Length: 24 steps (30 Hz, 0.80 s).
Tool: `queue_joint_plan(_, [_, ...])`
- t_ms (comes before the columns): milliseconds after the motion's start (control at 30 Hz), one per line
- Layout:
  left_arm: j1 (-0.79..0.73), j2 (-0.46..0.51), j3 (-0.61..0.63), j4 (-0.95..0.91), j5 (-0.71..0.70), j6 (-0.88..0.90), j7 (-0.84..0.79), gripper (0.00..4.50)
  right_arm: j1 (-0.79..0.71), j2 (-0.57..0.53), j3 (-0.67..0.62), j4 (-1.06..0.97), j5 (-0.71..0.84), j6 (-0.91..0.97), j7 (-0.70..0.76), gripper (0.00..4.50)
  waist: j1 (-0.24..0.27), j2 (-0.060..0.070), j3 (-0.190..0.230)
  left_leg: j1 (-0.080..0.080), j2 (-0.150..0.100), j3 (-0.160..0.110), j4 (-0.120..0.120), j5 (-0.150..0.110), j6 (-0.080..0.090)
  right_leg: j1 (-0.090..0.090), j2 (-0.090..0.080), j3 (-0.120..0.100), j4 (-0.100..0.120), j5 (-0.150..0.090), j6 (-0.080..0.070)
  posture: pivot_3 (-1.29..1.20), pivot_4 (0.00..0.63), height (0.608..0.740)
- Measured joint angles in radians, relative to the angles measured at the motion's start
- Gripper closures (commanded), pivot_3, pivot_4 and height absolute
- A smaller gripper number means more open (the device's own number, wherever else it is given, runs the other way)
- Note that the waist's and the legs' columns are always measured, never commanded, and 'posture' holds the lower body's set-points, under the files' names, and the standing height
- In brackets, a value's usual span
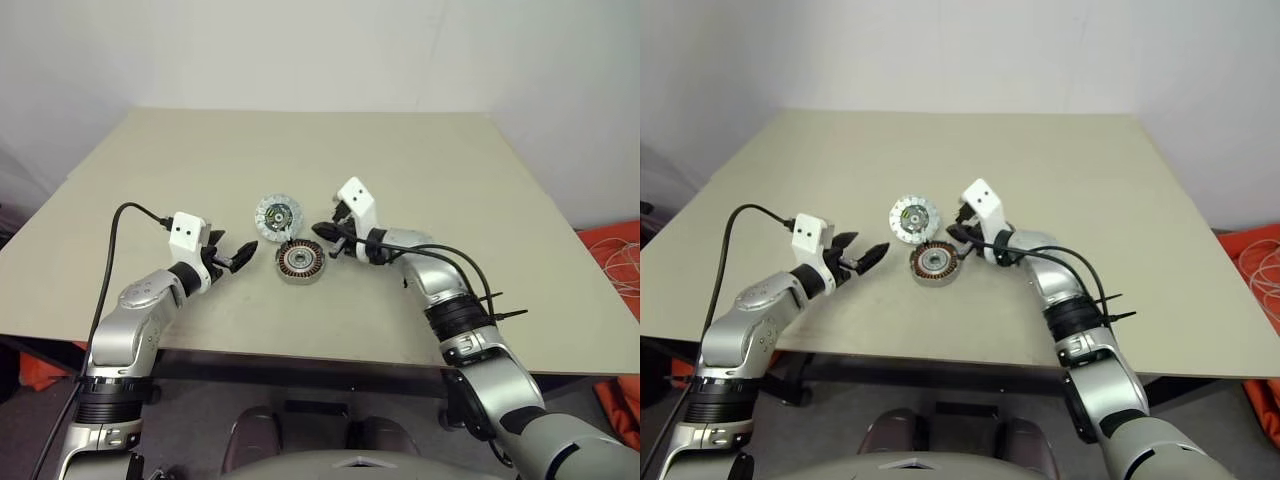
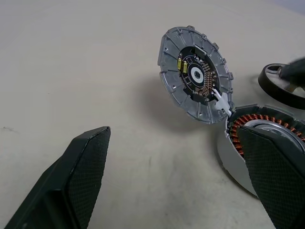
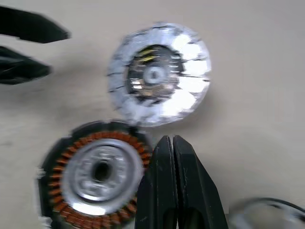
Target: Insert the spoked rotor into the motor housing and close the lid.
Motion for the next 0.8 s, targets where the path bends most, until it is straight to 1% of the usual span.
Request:
queue_joint_plan(33, [0.0, 0.0, 0.0, 0.0, 0.0, 0.0, 0.0, 0.0, 0.001, -0.027, -0.014, -0.001, 0.0, 0.01, -0.002, 4.48, 0.0, 0.0, 0.0, 0.0, 0.0, 0.0, 0.0, 0.0, 0.0, 0.0, 0.0, 0.0, 0.0, 0.0, 0.0, 0.0, 0.0, 0.74])
queue_joint_plan(133, [0.0, 0.0, 0.0, 0.001, 0.0, 0.001, -0.001, 0.0, 0.015, -0.077, -0.053, -0.015, 0.005, 0.034, -0.003, 3.87, -0.001, 0.0, 0.0, 0.0, 0.0, 0.0, 0.0, 0.0, 0.0, -0.001, 0.0, 0.0, 0.0, 0.0, 0.0, 0.0, 0.0, 0.74])
queue_joint_plan(167, [-0.001, 0.0, -0.001, 0.002, -0.001, 0.002, -0.001, 0.0, 0.023, -0.084, -0.064, -0.026, 0.013, 0.043, -0.002, 3.58, -0.002, 0.0, 0.0, 0.0, 0.0, 0.0, -0.001, 0.0, 0.0, -0.001, 0.0, 0.0, 0.0, 0.0, 0.0, 0.0, 0.0, 0.74])
queue_joint_plan(233, [-0.003, -0.006, -0.002, 0.004, -0.003, 0.003, -0.003, 0.0, 0.044, -0.099, -0.088, -0.047, 0.031, 0.076, -0.007, 2.82, -0.003, 0.0, 0.0, 0.0, 0.0, 0.0, -0.001, 0.0, 0.0, -0.001, 0.001, 0.0, 0.0, 0.0, 0.0, 0.0, 0.0, 0.74])
queue_joint_plan(333, [-0.004, -0.008, -0.004, 0.014, -0.003, 0.003, -0.008, 0.0, 0.061, -0.114, -0.143, -0.076, 0.062, 0.123, -0.032, 1.83, -0.002, 0.0, 0.0, -0.001, 0.0, 0.0, -0.001, 0.0, 0.0, -0.002, 0.001, 0.0, 0.0, 0.0, 0.0, 0.0, 0.0, 0.74])
queue_joint_plan(433, [-0.004, -0.008, -0.006, 0.019, -0.003, 0.003, -0.012, 0.0, 0.072, -0.118, -0.209, -0.117, 0.125, 0.219, -0.045, 1.83, -0.001, 0.0, 0.0, 0.0, 0.0, 0.0, -0.001, 0.0, 0.001, -0.001, 0.001, 0.001, 0.0, 0.0, 0.0, 0.0, 0.0, 0.74])
queue_joint_plan(500, [-0.005, -0.008, -0.007, 0.021, -0.003, 0.004, -0.015, 0.0, 0.076, -0.11, -0.268, -0.124, 0.189, 0.318, -0.065, 1.83, -0.001, 0.0, 0.0, 0.0, 0.0, 0.0, -0.001, 0.0, 0.0, -0.001, 0.001, 0.001, 0.0, 0.0, 0.0, 0.0, 0.0, 0.74])
queue_joint_plan(600, [-0.008, -0.008, -0.007, 0.031, -0.003, 0.004, -0.019, 0.0, 0.076, -0.082, -0.382, -0.122, 0.29, 0.488, -0.134, 1.83, -0.001, 0.0, 0.0, 0.0, 0.0, 0.0, -0.001, 0.0, 0.0, -0.001, 0.001, 0.001, 0.0, 0.0, 0.0, 0.0, 0.0, 0.74])
queue_joint_plan(733, [-0.011, -0.006, -0.01, 0.032, -0.001, 0.004, -0.022, 0.0, 0.076, -0.049, -0.434, -0.108, 0.342, 0.593, -0.192, 1.83, -0.001, 0.0, 0.0, 0.001, 0.0, 0.0, -0.001, 0.001, -0.001, -0.001, 0.001, 0.001, 0.0, 0.0, 0.0, 0.0, 0.0, 0.74])
queue_joint_plan(800, [-0.013, -0.004, -0.015, 0.032, 0.003, 0.004, -0.023, 0.0, 0.075, -0.023, -0.444, -0.086, 0.35, 0.617, -0.223, 1.83, -0.001, 0.0, 0.0, 0.001, 0.0, 0.001, -0.002, 0.002, -0.003, -0.001, 0.001, 0.001, 0.0, 0.0, 0.0, 0.0, 0.0, 0.74])
